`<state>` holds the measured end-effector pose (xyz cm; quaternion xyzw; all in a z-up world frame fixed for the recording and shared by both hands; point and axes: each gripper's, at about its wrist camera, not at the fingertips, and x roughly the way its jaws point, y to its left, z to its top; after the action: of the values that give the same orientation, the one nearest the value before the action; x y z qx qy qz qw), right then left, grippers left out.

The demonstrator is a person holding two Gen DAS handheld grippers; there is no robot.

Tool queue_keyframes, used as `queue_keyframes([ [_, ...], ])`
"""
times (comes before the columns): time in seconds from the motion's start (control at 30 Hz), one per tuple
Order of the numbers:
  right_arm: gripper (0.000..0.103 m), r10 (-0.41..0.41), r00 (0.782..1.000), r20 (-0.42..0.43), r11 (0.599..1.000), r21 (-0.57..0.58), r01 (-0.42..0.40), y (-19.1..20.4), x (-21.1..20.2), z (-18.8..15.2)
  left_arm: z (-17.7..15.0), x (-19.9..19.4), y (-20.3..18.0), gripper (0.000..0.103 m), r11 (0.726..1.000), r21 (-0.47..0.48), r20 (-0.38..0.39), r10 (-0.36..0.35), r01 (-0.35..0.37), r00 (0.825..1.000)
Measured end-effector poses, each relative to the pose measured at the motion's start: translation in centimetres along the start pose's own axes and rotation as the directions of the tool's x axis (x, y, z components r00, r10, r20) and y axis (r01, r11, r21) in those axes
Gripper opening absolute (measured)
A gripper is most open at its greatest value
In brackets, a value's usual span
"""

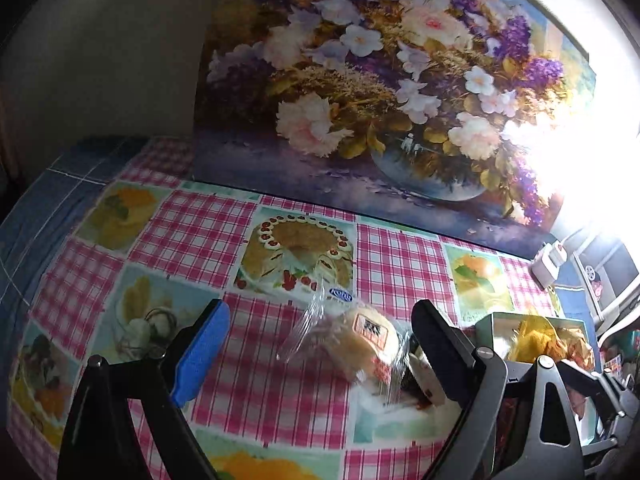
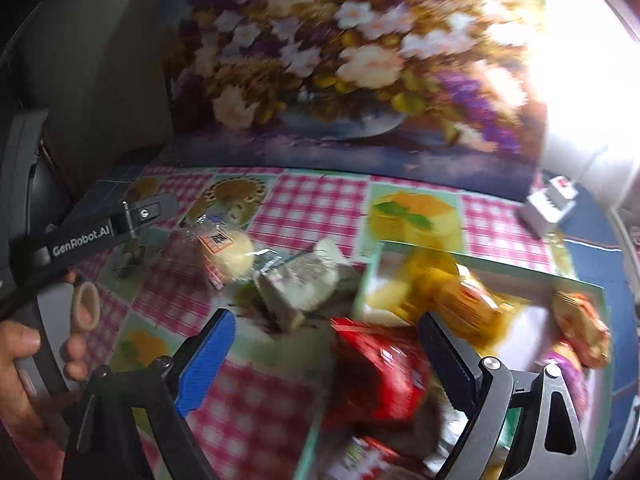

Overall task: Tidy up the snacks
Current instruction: 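Move the left gripper to the wrapped round bun while the right reaches the white packet, then close the left gripper on the wrapped bun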

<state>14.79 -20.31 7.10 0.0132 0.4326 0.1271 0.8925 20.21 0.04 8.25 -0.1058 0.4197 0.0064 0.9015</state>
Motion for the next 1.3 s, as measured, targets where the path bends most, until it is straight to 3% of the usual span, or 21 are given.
queue_keyframes([
  [0.33, 0.094, 0.007, 0.997, -0.073, 1.0, 0.031, -0.005, 0.6, 3.8, 0.9, -0.7, 5.9, -1.0, 0.092, 1.0, -0.015, -0.134, -0.015, 0.013, 0.991],
  [0.63, 0.094, 0.023, 0.997, -0.069, 0.999, 0.041, -0.02, 0.2, 3.6, 0.4, -2.7, 6.9, -1.4, 0.093, 0.998, 0.042, -0.192, -0.042, 0.051, 0.98],
  [0.83, 0.094, 0.035, 0.997, -0.073, 0.998, 0.045, -0.031, 0.3, 3.6, 0.0, -3.0, 6.0, 1.0, 0.093, 0.997, 0.054, -0.205, -0.039, 0.051, 0.978],
  [1.0, 0.094, 0.035, 0.996, -0.079, 0.999, 0.028, -0.033, 0.8, 3.9, -0.1, -3.2, 5.1, 2.7, 0.093, 0.997, 0.072, -0.181, 0.004, 0.009, 0.984],
  [1.17, 0.094, 0.035, 0.996, -0.083, 0.999, 0.017, -0.034, 1.2, 4.1, 0.0, -3.1, 5.6, 0.9, 0.093, 0.989, 0.142, -0.166, -0.022, 0.045, 0.986],
  [1.3, 0.094, 0.033, 0.996, -0.086, 0.999, 0.015, -0.032, 1.2, 4.2, -0.1, -2.9, 6.9, -1.2, 0.092, 0.98, 0.198, -0.14, 0.009, 0.019, 0.99],
])
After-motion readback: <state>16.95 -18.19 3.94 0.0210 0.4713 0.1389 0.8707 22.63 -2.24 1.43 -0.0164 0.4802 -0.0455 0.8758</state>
